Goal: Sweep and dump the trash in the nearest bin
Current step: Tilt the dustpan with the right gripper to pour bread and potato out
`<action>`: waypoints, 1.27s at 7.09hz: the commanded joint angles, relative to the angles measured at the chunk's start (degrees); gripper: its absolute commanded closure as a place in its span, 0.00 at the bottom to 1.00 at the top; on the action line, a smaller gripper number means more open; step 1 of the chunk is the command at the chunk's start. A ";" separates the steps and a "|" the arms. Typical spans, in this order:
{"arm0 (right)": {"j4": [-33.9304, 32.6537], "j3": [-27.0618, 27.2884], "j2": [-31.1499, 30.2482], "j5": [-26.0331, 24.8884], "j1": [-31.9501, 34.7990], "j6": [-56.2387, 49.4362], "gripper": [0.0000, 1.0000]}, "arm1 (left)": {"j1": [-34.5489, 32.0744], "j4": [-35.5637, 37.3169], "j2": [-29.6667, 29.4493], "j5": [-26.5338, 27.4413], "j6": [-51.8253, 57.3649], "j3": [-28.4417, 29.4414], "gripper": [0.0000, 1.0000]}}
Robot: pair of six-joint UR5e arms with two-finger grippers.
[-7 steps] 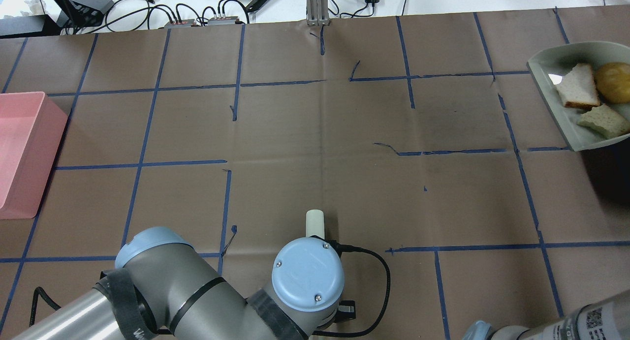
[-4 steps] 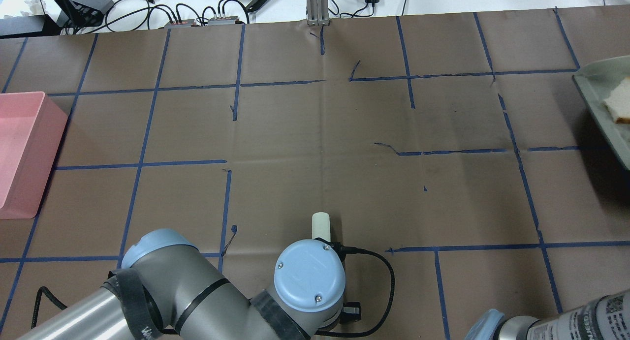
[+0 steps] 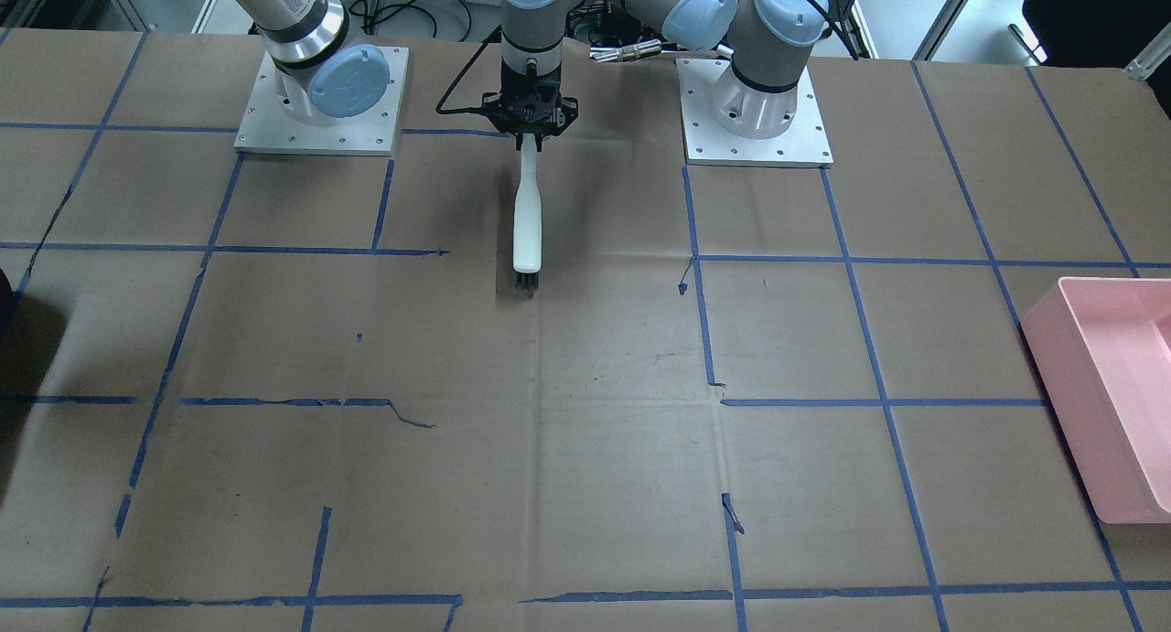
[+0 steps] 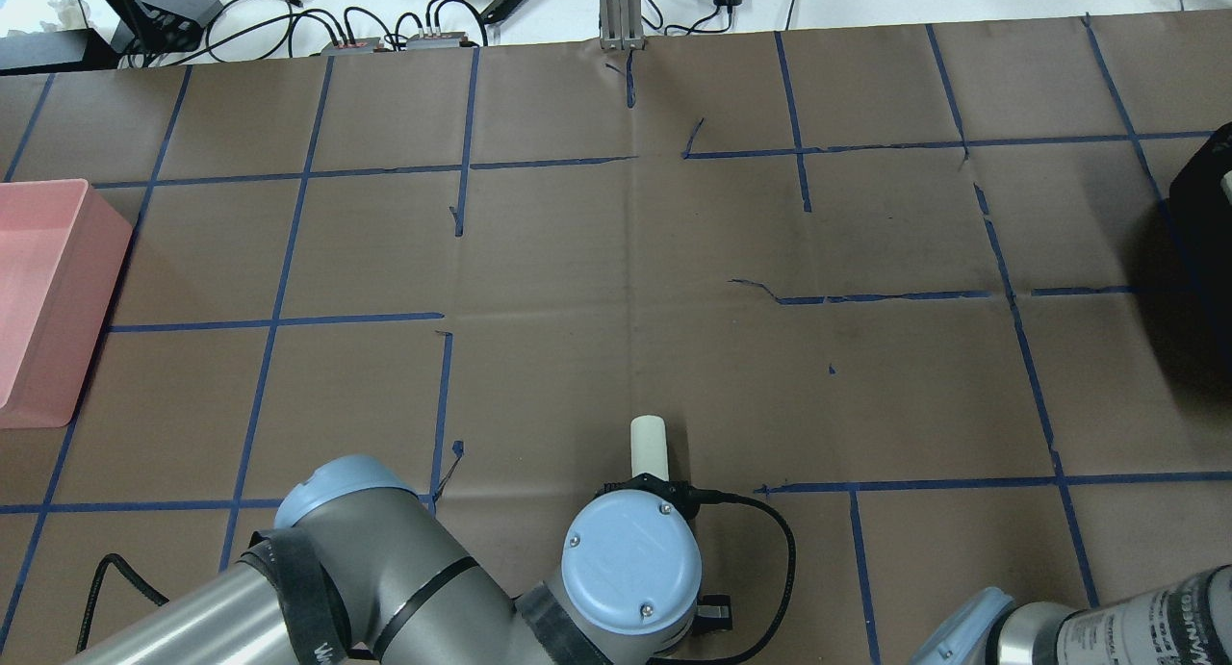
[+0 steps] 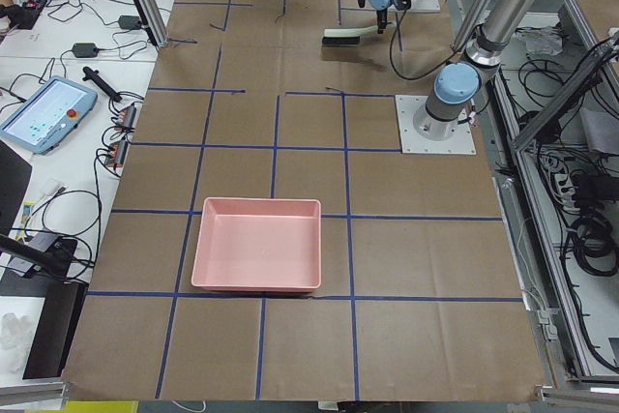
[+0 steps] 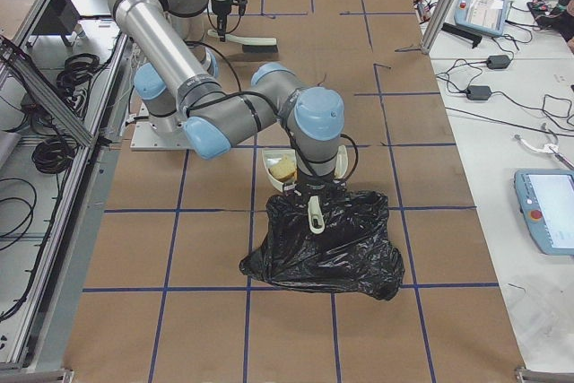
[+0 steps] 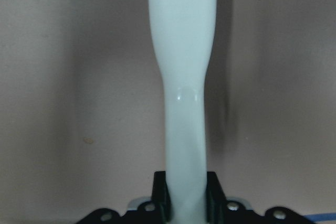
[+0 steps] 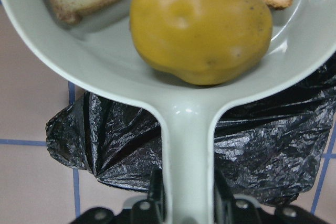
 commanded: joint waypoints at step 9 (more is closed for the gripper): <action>-10.93 -12.20 11.01 -1.88 -6.35 -2.78 1.00 | -0.68 0.26 0.11 3.77 -0.76 -2.06 1.00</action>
